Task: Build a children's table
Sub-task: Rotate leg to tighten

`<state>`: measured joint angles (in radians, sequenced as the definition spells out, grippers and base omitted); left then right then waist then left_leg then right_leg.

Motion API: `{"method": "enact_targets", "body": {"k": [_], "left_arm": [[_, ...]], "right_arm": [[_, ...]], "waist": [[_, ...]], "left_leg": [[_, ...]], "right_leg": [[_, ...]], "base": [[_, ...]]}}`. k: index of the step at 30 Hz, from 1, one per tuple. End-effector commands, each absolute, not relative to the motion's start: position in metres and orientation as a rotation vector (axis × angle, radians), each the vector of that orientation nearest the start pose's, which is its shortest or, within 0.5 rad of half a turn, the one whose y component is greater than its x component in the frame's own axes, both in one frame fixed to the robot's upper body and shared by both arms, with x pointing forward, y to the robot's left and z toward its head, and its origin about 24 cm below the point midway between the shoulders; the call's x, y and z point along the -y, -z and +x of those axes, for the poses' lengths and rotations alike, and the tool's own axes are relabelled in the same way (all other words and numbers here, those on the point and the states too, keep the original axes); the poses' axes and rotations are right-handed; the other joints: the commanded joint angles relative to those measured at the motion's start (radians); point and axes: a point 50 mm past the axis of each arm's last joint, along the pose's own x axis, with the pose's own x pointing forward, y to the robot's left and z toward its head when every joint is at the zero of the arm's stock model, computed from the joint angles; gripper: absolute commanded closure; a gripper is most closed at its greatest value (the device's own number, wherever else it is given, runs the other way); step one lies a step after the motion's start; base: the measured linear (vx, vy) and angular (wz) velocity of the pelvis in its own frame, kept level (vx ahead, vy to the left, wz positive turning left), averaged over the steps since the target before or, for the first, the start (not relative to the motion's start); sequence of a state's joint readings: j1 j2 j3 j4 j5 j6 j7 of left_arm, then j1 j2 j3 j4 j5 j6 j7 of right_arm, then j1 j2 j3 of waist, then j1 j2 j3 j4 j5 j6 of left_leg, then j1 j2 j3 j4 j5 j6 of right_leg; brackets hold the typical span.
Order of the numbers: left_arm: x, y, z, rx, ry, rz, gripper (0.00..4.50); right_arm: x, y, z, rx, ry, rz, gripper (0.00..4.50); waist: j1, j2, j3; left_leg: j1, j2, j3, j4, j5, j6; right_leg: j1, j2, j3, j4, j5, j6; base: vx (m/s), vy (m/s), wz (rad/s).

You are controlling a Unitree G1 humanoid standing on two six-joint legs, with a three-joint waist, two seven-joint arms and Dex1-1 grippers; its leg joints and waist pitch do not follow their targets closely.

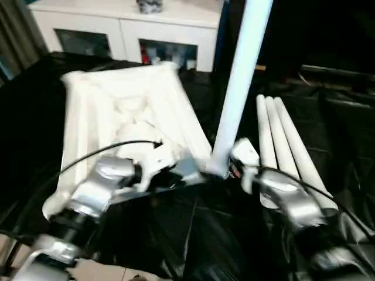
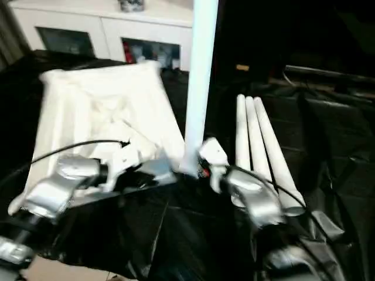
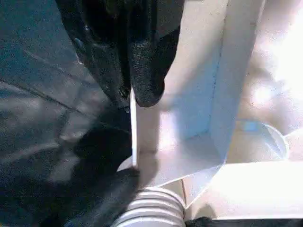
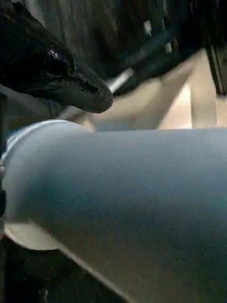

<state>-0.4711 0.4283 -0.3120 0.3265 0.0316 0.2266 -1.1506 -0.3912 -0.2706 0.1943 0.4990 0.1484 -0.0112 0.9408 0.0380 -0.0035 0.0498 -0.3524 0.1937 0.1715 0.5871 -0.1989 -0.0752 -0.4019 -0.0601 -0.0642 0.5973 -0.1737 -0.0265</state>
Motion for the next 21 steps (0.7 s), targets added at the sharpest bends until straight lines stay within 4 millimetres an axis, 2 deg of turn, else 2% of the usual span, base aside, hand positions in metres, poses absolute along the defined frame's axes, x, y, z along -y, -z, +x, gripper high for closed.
{"method": "enact_targets", "body": {"k": [1, 4, 8, 11, 12, 16, 19, 21], "left_arm": [[-0.131, -0.052, 0.295, -0.464, 1.337, 0.47, 4.5], [-0.139, -0.054, 0.294, -0.47, 1.375, 0.467, 4.5], [-0.146, -0.055, 0.294, -0.484, 1.413, 0.473, 4.5], [-0.148, -0.055, 0.294, -0.488, 1.424, 0.48, 4.5], [-0.148, -0.055, 0.294, -0.488, 1.427, 0.48, 4.5], [-0.149, -0.055, 0.293, -0.485, 1.429, 0.472, 4.5], [-0.148, -0.053, 0.293, -0.485, 1.394, 0.454, 4.5], [-0.145, -0.052, 0.295, -0.48, 1.349, 0.441, 4.5]], "right_arm": [[0.11, -0.035, 0.286, -0.216, -1.245, -0.124, 0.75], [0.117, -0.037, 0.279, -0.252, -1.327, -0.128, 0.92], [0.12, -0.037, 0.275, -0.293, -1.386, -0.14, 1.19], [0.12, -0.037, 0.273, -0.307, -1.405, -0.142, 1.4], [0.12, -0.037, 0.273, -0.311, -1.409, -0.14, 1.58], [0.118, -0.037, 0.271, -0.327, -1.413, -0.123, 1.76], [0.114, -0.032, 0.275, -0.335, -1.329, -0.084, 1.78], [0.11, -0.027, 0.285, -0.323, -1.187, -0.086, 1.8]], "waist": [[-0.003, 0.003, -0.052], [0.0, 0.001, -0.052], [0.0, -0.002, -0.054], [0.0, -0.001, -0.055], [0.001, -0.005, -0.056], [0.003, -0.005, -0.057], [0.004, -0.006, -0.058], [0.001, -0.006, -0.056]], "left_leg": [[0.004, 0.039, -0.005, -0.071, -0.213, 0.066], [0.005, 0.038, -0.005, -0.071, -0.218, 0.064], [-0.001, 0.037, -0.006, -0.069, -0.185, 0.063], [0.0, 0.038, -0.006, -0.069, -0.179, 0.064], [0.0, 0.038, -0.006, -0.069, -0.175, 0.063], [0.001, 0.039, -0.005, -0.069, -0.166, 0.062], [0.001, 0.039, -0.006, -0.069, -0.161, 0.058], [0.0, 0.038, -0.006, -0.07, -0.175, 0.046]], "right_leg": [[0.048, -0.073, 0.051, -0.071, -0.233, -0.224], [0.049, -0.074, 0.052, -0.075, -0.273, -0.207], [0.052, -0.075, 0.051, -0.071, -0.255, -0.206], [0.051, -0.075, 0.051, -0.07, -0.244, -0.209], [0.052, -0.076, 0.05, -0.068, -0.24, -0.211], [0.051, -0.076, 0.05, -0.067, -0.236, -0.214], [0.052, -0.076, 0.051, -0.066, -0.235, -0.213], [0.049, -0.078, 0.05, -0.069, -0.261, -0.207]], "base": [[0.0, 0.0, 0.0], [0.0, 0.0, 0.0], [0.0, 0.0, 0.0], [0.0, 0.0, 0.0], [0.0, 0.0, 0.0], [0.0, 0.0, 0.0], [0.0, 0.0, 0.0], [0.0, 0.0, 0.0]]}}
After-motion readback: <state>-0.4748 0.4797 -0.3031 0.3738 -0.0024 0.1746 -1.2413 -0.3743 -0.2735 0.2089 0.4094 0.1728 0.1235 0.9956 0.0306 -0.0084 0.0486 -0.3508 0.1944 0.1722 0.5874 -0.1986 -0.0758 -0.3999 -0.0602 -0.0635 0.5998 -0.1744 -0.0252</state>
